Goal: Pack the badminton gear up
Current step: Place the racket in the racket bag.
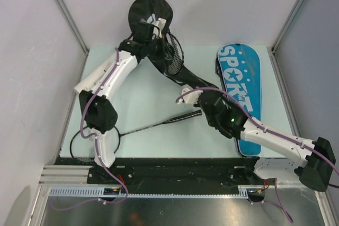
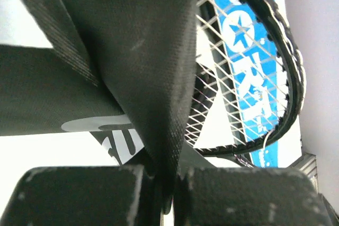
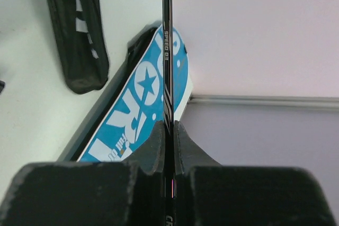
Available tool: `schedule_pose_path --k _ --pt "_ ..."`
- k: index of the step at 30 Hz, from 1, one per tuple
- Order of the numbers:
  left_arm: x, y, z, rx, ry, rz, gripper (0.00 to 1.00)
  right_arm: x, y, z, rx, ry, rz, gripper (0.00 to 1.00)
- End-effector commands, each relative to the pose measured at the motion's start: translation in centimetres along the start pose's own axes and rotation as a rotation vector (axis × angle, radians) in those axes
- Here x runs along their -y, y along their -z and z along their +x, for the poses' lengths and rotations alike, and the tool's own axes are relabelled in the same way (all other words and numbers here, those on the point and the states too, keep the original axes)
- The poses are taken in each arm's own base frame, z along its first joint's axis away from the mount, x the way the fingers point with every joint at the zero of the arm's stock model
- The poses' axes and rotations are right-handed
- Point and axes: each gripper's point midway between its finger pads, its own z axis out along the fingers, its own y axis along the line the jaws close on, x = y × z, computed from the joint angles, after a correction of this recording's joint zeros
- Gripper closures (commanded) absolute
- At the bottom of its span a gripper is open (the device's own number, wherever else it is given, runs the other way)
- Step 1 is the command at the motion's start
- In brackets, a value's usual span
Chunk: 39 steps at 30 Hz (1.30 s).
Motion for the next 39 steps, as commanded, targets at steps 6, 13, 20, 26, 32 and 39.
schedule_pose_path --k 6,13,20,26,32,39 --pt "10.9 1.5 2.4 -0.038 -0.079 0.447 0.99 1.9 0.5 -2.6 0.246 -0.305 -0.101 1.0" --pt "6.9 4.7 1.1 0.009 -0.121 0.486 0.99 4.1 6.1 -2.1 0.349 -0.329 -0.136 1.0" --pt "4.7 5.0 3.7 -0.087 -0.053 0.645 1.0 2.6 8.4 -2.3 0.348 -0.319 -0.194 1.0" --pt "3.1 3.4 4.7 -0.118 -0.053 0.639 1.0 3.5 9.1 -0.7 0.339 -0.405 -0.188 1.0" --pt "3.2 4.1 4.9 -0.143 -0.069 0.697 1.0 3.4 8.9 -0.1 0.365 -0.508 -0.228 1.0" --pt "2.2 4.7 4.0 -0.116 -0.036 0.665 1.0 5.2 7.9 2.4 0.33 -0.735 -0.183 1.0"
